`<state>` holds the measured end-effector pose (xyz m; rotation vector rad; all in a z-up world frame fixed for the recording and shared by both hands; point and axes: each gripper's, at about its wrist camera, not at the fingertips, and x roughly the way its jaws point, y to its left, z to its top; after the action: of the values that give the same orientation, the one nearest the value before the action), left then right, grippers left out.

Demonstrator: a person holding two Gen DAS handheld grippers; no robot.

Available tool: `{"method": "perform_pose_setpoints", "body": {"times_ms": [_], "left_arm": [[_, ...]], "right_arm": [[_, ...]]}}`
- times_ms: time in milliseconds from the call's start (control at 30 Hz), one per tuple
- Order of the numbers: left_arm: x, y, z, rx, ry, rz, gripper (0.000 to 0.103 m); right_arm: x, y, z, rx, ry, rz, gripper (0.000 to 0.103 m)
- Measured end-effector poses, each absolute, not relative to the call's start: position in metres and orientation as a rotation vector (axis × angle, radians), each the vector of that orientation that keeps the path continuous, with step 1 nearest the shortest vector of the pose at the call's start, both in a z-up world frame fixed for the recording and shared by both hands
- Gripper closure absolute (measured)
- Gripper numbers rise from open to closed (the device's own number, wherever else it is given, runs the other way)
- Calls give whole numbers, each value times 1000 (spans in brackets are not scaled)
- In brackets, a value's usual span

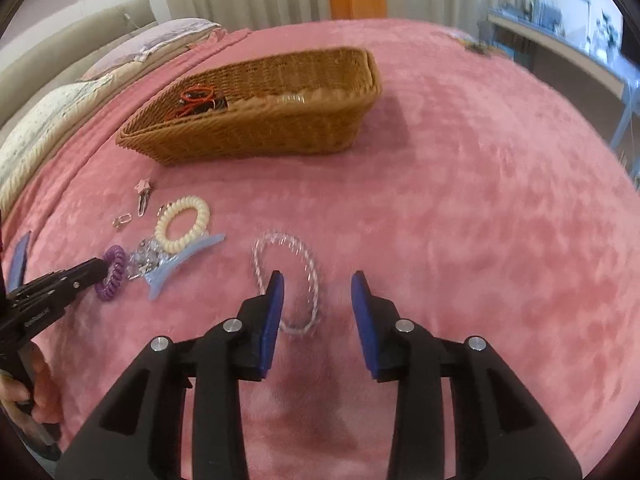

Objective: Organize jewelry
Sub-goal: 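Grasp the purple coil bracelet with the left tool while the right tool grasps the clear bracelet, then carry both bracelets into the basket and open both tools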

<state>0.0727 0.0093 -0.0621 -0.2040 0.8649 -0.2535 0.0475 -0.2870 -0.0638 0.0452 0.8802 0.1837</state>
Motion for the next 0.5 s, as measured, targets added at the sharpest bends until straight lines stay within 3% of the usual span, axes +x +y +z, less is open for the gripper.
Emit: {"method": "perform_pose_setpoints", "body": {"times_ms": [233, 300, 367, 400, 500], "left_arm": [[71, 0, -61, -178, 856, -262, 77], [70, -7, -60, -133, 852, -244, 76], [69, -16, -60, -73, 847, -217, 80], [68, -19, -60, -52, 843, -205, 90], [66, -25, -59, -4, 828, -186, 92]], "right_arm": [[64, -271, -78, -34, 890, 188, 71], [64, -265, -79, -72, 878, 184, 80], [62, -258, -79, -111, 868, 187, 92], [60, -256, -79, -123, 864, 187, 95], [56, -253, -77, -142, 845, 188, 97]]}}
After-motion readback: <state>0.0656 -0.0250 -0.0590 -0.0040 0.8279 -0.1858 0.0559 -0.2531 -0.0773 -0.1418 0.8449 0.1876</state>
